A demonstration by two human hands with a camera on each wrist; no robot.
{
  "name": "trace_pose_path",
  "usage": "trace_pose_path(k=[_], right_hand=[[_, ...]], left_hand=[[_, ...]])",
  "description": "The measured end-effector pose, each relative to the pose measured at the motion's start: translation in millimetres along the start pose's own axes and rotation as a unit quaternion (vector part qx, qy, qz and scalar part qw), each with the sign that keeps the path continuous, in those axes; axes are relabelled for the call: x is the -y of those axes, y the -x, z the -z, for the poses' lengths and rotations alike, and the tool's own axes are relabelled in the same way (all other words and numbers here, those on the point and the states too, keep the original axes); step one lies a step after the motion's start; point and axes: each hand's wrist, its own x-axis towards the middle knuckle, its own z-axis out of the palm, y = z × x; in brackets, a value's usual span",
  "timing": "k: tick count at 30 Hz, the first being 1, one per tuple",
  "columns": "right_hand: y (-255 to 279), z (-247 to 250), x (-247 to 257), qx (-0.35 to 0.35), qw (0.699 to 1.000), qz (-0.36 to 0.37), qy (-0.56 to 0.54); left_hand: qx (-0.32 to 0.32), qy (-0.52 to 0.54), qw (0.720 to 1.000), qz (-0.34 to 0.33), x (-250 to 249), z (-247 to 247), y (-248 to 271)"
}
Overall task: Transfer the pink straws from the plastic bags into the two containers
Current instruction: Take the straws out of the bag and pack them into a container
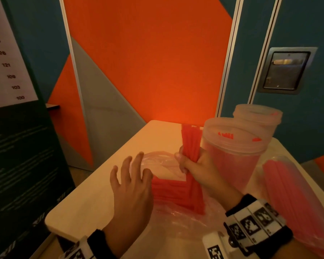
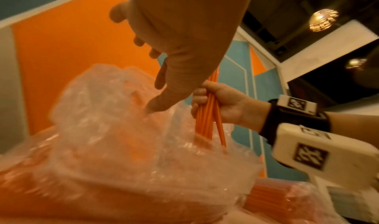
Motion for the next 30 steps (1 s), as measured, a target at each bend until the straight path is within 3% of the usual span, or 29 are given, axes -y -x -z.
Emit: trace_pose_path(k=[2, 4, 6, 8, 10, 13, 16, 20, 26, 30], right_hand=[[2, 3, 24, -0.026, 0.998, 0.02, -0.058], [5, 8, 51, -0.041, 0.995, 0.031, -0.08], [7, 13, 73, -0.031, 0.999, 0.019, -0.034], [9, 14, 82, -0.013, 0.995, 0.0, 0.099], [11, 13, 79, -0.016, 0.971, -0.017, 0.239], [13, 14, 58, 0.001, 0.912, -0.07, 0.404], [14, 22, 29, 0.034, 0.854, -0.1, 0.509], [12, 30, 1, 0.057, 0.812, -0.132, 0.566], [4, 32, -20, 0.009, 0.818, -0.163, 0.551], [-4, 33, -22, -0.026, 0.819, -0.15, 0.554]], left_hand=[[-0.061, 0.052, 0.993, -0.087, -5, 1, 6], [-0.072, 0.136, 0.967, -0.204, -13, -4, 5], [0.012, 0.181, 0.948, -0.261, -24, -12, -2], [0.125, 0.176, 0.94, -0.263, -35, -28, -16], [0.229, 0.145, 0.924, -0.268, -42, -46, -27], [0.301, 0.086, 0.902, -0.297, -51, -54, -35], [0.311, 0.046, 0.901, -0.299, -59, -56, -32], [0.291, 0.054, 0.911, -0.287, -56, -67, -29], [0.282, 0.047, 0.918, -0.274, -40, -65, -44], [0.203, 0.122, 0.933, -0.27, -25, -53, -46]])
